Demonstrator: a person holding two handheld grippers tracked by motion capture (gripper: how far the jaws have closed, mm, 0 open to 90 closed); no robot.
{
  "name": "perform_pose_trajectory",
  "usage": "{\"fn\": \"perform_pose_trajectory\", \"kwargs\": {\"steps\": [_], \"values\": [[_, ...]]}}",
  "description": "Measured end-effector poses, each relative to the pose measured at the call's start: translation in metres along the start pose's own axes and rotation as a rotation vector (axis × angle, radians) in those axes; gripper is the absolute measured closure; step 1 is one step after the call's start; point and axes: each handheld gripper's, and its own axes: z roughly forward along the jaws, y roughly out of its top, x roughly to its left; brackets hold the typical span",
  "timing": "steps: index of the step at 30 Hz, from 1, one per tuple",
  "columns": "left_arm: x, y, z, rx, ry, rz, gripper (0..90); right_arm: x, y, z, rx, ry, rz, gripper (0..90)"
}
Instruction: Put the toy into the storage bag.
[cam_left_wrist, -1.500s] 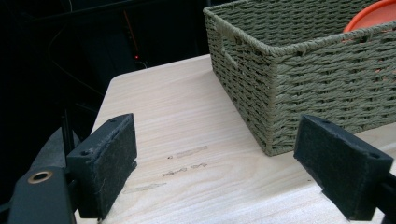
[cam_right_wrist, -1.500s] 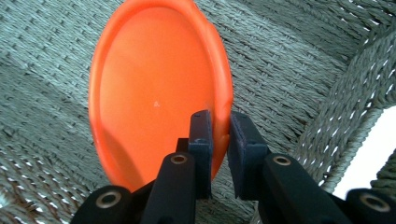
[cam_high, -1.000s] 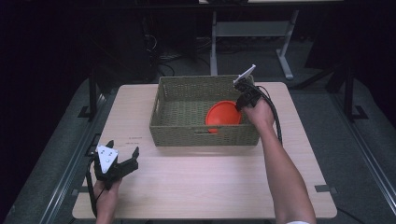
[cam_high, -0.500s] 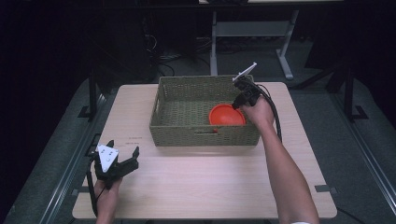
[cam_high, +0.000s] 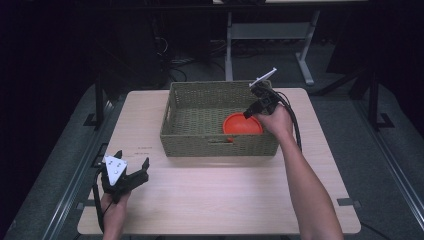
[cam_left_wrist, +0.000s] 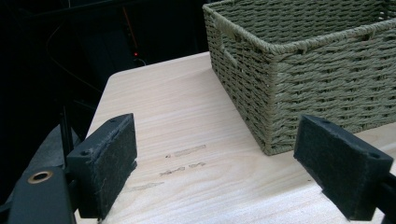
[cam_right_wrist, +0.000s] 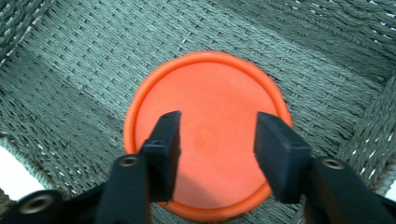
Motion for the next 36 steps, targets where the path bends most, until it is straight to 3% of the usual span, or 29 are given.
{"fn": "perform_pose_trajectory", "kwargs": {"steps": [8,18,23,36], "values": [[-0.002,0.0,0.0,0.001,-0.003,0.004,12.7,0.001,-0.002,-0.004,-0.038,0.005,0.017,36.2],[-0.002,0.0,-0.002,-0.006,-0.002,0.003,12.7,0.003,-0.004,-0.005,-0.03,0.021,0.012,34.9],[-0.003,0.0,-0.002,-0.005,-0.005,0.009,12.7,0.006,-0.004,-0.01,-0.047,0.07,0.018,34.6],[-0.003,0.001,-0.002,-0.003,-0.004,0.009,12.7,0.013,-0.005,-0.017,-0.056,0.11,0.002,33.5]]}}
